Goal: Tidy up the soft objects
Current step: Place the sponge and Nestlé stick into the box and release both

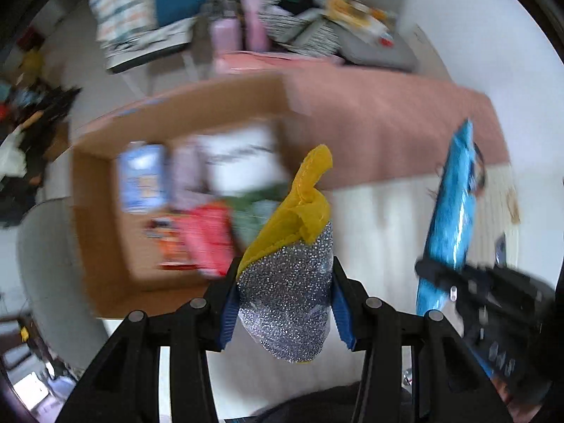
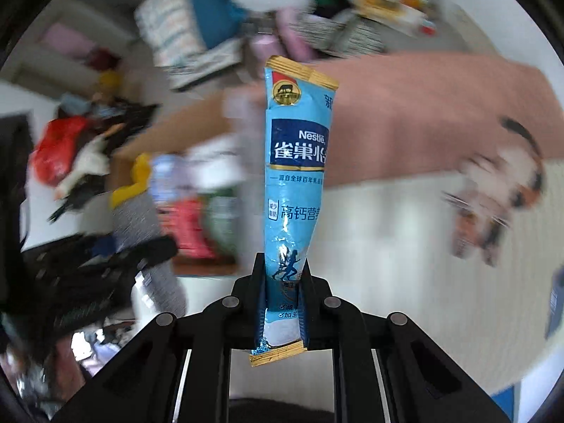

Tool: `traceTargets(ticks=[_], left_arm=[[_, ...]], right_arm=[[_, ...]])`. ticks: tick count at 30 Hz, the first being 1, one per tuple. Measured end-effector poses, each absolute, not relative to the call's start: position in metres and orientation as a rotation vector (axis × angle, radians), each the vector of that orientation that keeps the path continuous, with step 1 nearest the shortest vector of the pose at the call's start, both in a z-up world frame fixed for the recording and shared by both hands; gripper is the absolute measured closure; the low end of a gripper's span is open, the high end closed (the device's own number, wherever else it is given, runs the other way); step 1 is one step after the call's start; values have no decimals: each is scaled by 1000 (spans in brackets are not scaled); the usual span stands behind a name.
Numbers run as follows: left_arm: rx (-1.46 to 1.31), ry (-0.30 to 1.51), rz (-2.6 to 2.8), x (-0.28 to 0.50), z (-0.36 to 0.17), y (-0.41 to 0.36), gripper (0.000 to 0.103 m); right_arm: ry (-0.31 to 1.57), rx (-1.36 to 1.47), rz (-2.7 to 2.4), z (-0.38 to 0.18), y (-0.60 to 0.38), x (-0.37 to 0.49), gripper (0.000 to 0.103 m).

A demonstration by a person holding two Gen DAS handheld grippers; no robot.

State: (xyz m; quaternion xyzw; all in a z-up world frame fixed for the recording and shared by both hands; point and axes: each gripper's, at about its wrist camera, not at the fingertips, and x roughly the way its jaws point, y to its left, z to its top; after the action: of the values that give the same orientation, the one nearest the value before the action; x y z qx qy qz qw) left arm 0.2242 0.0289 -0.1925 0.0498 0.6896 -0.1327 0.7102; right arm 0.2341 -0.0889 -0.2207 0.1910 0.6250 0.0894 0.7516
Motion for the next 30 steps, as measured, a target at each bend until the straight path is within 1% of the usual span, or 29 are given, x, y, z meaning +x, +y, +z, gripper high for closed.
traceTargets(ticks=[4, 7, 12, 15, 17, 19, 20, 21, 22, 23, 24, 27, 30], left_arm=[[126, 1551, -153, 281, -200, 106, 61], [93, 1618, -69, 318, -225, 158, 61], [79, 1705, -38, 352, -259, 198, 60], [80, 1728, -29, 360, -277, 207, 60], [71, 1764, -45, 362, -291, 209, 58], [47, 1806, -49, 366, -308, 213, 56], [40, 1822, -40, 367, -314, 216, 56], [34, 1830, -34, 369, -319, 217, 54], [35, 1835, -26, 369, -321, 219, 54], [40, 1833, -25, 368, -321, 217, 54], [41, 1828, -34, 368, -321, 215, 53], [64, 1802, -40, 367, -313, 213, 46], [60, 1782, -39, 362, -305, 212, 46]], right_arm=[[1370, 443, 328, -236, 5, 263, 87], [1383, 427, 367, -257, 59, 279, 87], [1468, 483, 401, -308, 124, 297, 87], [1488, 508, 392, -325, 145, 300, 87], [1497, 509, 395, -331, 158, 302, 87], [1529, 497, 413, -343, 172, 307, 84], [1541, 489, 414, -347, 177, 308, 79], [1557, 473, 412, -351, 181, 309, 56], [1565, 461, 399, -352, 183, 308, 30], [1564, 457, 392, -353, 184, 308, 23], [1564, 450, 390, -352, 184, 307, 21], [1562, 429, 350, -351, 178, 304, 21], [1558, 399, 318, -341, 171, 295, 21]])
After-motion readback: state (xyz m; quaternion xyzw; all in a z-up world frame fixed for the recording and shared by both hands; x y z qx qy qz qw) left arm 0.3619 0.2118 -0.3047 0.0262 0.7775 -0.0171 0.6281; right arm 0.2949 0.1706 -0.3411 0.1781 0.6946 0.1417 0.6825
